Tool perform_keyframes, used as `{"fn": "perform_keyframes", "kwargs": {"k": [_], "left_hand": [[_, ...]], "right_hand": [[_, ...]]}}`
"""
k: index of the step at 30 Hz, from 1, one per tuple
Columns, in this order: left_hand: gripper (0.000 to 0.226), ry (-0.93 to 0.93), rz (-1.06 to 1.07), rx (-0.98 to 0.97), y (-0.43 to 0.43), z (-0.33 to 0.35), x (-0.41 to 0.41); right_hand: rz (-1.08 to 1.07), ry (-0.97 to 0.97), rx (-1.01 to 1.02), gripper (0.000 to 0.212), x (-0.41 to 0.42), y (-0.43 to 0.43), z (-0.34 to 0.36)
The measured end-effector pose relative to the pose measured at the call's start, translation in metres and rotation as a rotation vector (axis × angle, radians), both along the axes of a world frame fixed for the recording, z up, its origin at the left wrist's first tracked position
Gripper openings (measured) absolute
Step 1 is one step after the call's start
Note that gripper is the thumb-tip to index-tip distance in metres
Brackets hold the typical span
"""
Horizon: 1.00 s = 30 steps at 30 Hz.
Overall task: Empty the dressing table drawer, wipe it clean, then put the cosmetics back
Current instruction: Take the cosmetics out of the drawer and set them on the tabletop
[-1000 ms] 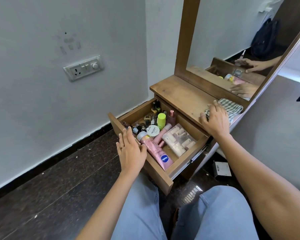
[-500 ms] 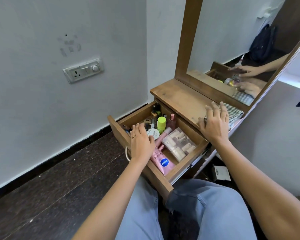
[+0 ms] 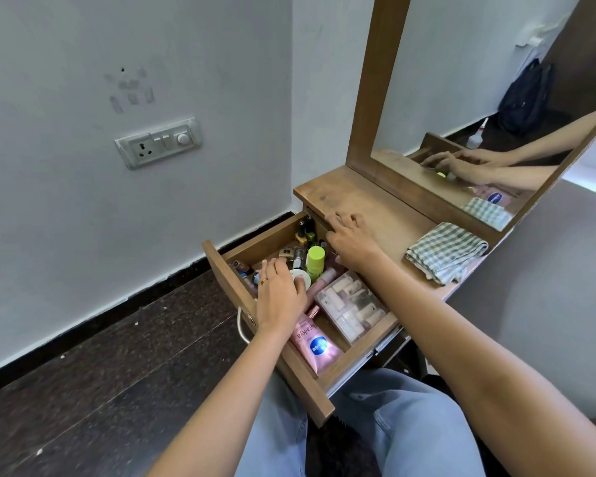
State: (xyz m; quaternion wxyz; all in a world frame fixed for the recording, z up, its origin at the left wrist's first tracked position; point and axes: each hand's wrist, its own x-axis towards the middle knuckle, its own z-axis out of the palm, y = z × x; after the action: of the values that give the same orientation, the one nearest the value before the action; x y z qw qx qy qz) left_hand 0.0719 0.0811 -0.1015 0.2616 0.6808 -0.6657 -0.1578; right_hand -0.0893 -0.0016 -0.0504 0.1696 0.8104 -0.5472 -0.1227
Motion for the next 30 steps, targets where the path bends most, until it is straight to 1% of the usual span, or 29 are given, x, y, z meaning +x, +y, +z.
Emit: {"fn": "perform_keyframes", "kwargs": {"k": [4,9,13,15,16,17,18,20,21,23,26,30], "left_hand": [[0.047,0.025,0.012,0.008,-0.002,0.001,-0.001],[0.046,0.045,0.022,0.005,-0.001,0.002,0.000],[0.048,0.038,0.021,0.009,-0.003,0.002,0.002],[0.048,-0.012,0.021,-0.022,-0.007,0.001,0.005],[0.048,-0.042,0.025,-0.040,-0.010,0.002,0.007],[0.047,-0.065,0.028,-0.054,-0.013,0.003,0.011],[0.048,-0.074,0.026,-0.071,-0.018,0.003,0.013],[0.048,-0.109,0.026,-0.095,-0.026,0.005,0.017],[0.047,-0.131,0.030,-0.103,-0.029,0.007,0.020],[0.045,-0.160,0.034,-0.125,-0.036,0.007,0.024],[0.045,-0.116,0.045,-0.110,-0.041,0.007,0.027],[0.043,0.054,0.095,-0.099,-0.040,0.007,0.028]], "right_hand": [[-0.041,0.055,0.073,0.038,0.003,-0.005,-0.006],[-0.057,-0.002,0.054,0.027,0.010,-0.001,-0.014],[-0.057,-0.050,-0.002,0.030,0.011,0.002,-0.011],[-0.088,-0.094,-0.004,0.034,0.011,0.006,0.003],[-0.119,-0.156,0.009,0.036,0.010,0.004,0.010],[-0.166,-0.270,0.041,0.034,0.010,0.004,0.020],[-0.212,-0.427,0.081,0.028,0.006,0.004,0.032],[-0.308,-0.799,0.173,0.010,-0.001,0.001,0.058],[-0.343,-0.922,0.195,0.016,-0.005,-0.004,0.070],[-0.375,-1.023,0.130,0.020,-0.016,-0.019,0.094],[-0.404,-1.004,-0.017,0.019,-0.029,-0.057,0.110],[-0.519,-0.874,-0.018,0.017,-0.035,-0.100,0.106]]}}
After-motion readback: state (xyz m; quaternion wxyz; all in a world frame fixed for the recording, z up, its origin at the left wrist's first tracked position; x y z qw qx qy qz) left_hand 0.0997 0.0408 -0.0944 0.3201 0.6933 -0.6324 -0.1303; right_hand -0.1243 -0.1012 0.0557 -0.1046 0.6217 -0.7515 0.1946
